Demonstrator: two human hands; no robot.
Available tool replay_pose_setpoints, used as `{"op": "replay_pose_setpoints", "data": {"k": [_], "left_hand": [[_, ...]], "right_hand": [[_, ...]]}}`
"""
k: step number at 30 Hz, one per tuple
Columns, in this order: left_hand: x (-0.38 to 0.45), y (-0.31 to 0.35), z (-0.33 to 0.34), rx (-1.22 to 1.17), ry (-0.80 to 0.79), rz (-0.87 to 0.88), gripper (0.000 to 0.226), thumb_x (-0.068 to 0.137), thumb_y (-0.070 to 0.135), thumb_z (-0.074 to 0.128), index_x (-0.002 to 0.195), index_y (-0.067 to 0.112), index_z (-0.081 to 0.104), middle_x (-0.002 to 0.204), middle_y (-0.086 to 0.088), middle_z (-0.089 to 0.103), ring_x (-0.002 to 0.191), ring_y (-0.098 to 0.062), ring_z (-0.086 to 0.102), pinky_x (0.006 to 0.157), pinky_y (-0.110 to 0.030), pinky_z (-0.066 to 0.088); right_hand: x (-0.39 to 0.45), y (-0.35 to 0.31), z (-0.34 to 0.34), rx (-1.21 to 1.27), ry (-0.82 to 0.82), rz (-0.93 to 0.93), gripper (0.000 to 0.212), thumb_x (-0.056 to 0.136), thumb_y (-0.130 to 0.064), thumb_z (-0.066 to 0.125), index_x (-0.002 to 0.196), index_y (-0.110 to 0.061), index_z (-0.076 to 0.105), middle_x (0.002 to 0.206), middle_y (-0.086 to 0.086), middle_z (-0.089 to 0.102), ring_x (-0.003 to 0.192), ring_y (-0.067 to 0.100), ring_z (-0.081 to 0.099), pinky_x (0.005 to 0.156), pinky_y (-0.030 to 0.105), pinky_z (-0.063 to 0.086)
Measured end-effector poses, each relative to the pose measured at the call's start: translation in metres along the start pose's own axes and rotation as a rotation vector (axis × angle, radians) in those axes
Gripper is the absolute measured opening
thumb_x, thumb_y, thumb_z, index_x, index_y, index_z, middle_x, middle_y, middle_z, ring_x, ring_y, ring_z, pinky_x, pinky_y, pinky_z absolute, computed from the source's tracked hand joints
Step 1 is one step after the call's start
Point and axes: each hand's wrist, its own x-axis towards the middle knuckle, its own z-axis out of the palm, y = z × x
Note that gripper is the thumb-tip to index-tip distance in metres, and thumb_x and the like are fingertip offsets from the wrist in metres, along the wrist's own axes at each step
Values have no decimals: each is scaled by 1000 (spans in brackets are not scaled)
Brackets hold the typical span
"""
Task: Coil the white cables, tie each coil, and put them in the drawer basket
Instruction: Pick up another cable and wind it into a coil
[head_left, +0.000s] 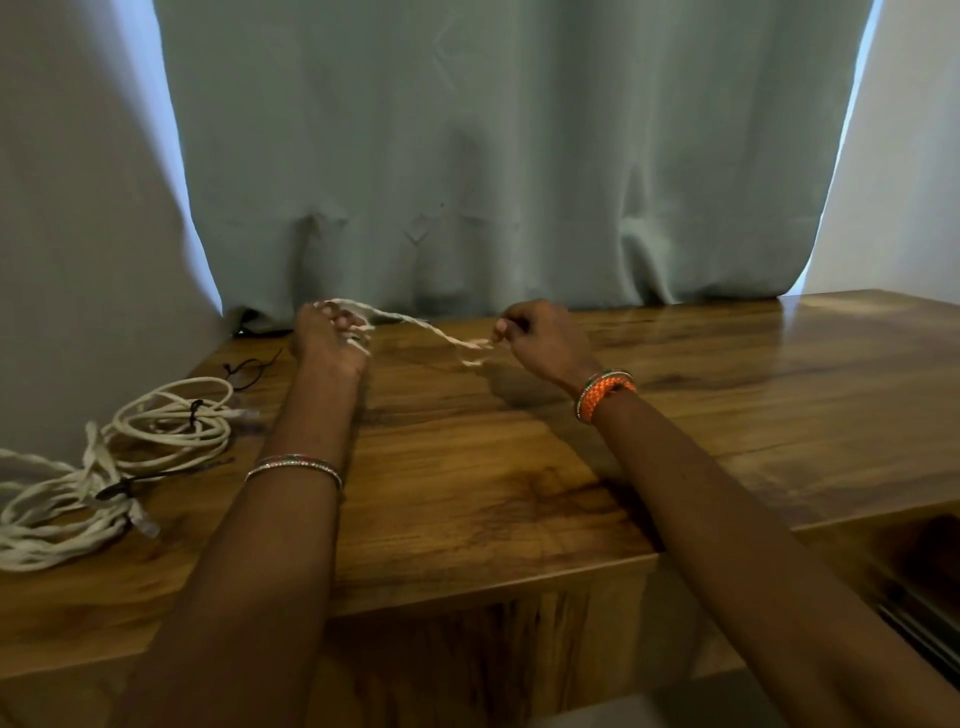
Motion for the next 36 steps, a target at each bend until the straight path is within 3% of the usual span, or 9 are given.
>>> {"op": "replay_pose_setpoints", "data": {"k": [6, 11, 14, 16, 20, 24, 27, 31, 36], "left_hand": [[-2, 2, -2, 18, -2, -6, 35, 82, 4, 33, 50, 18, 32, 33, 7, 31, 27, -6, 29, 39, -8, 28], [-22, -15, 13, 341, -297, -233, 31, 79, 7, 42, 49, 13, 46, 37, 8, 34, 29, -5, 30, 41, -12, 33], [-36, -18, 18, 510, -523, -384, 9, 57, 11, 62, 60, 7, 55, 39, 9, 35, 27, -3, 29, 39, -14, 35], [-40, -16, 18, 513, -564, -401, 11, 53, 14, 64, 59, 7, 57, 38, 8, 35, 27, -3, 29, 37, -16, 35], [-34, -16, 16, 383, -437, -306, 5, 65, 9, 53, 61, 10, 48, 39, 8, 36, 29, -4, 30, 39, -15, 35], [-26, -13, 18, 106, -255, -109, 28, 63, 9, 37, 35, 16, 39, 33, 9, 32, 28, -5, 30, 41, -12, 30], [-12, -7, 6, 11, 31, 37, 41, 84, 4, 29, 45, 17, 35, 29, 8, 33, 23, -5, 29, 33, -9, 25], [-5, -3, -16, 360, 285, 183, 38, 102, 21, 19, 66, 19, 29, 50, 8, 43, 22, -2, 38, 27, -11, 28], [0, -22, -8, 495, 307, 347, 31, 97, 11, 38, 66, 15, 40, 53, 1, 47, 32, -4, 38, 30, -13, 27]], "right_hand": [[-7, -16, 11, 106, 61, -125, 24, 88, -14, 59, 111, -6, 64, 108, 9, 66, 99, 20, 61, 88, 33, 49], [-8, -40, 27, 250, -58, -166, 69, 83, 5, 56, 145, -2, 26, 150, 17, 31, 139, 24, 28, 105, 11, 15], [-11, -35, 32, 260, -63, -222, 68, 81, 5, 58, 143, 0, 30, 146, 19, 37, 136, 27, 34, 110, 23, 23], [-9, -30, 30, 272, 0, -182, 37, 86, 2, 55, 123, 1, 50, 121, 17, 59, 112, 28, 54, 98, 33, 41], [-5, -17, 21, 288, 1, -90, 17, 96, -12, 48, 88, -4, 61, 74, 3, 59, 67, 17, 51, 63, 26, 35], [-3, -8, 14, -5, 20, -92, 15, 94, -18, 50, 92, -12, 63, 78, 5, 65, 70, 24, 58, 59, 27, 33], [-3, -6, 7, -87, 32, -114, 14, 85, -16, 59, 97, -19, 65, 83, 2, 69, 75, 20, 61, 58, 26, 37], [-7, -13, 4, 334, -59, 6, 17, 75, -20, 76, 91, -18, 70, 69, -7, 60, 60, 0, 51, 52, 11, 35], [-13, -27, 6, -31, -147, -160, 16, 83, -27, 69, 95, -19, 75, 88, 0, 72, 73, 9, 58, 56, 21, 35]]}}
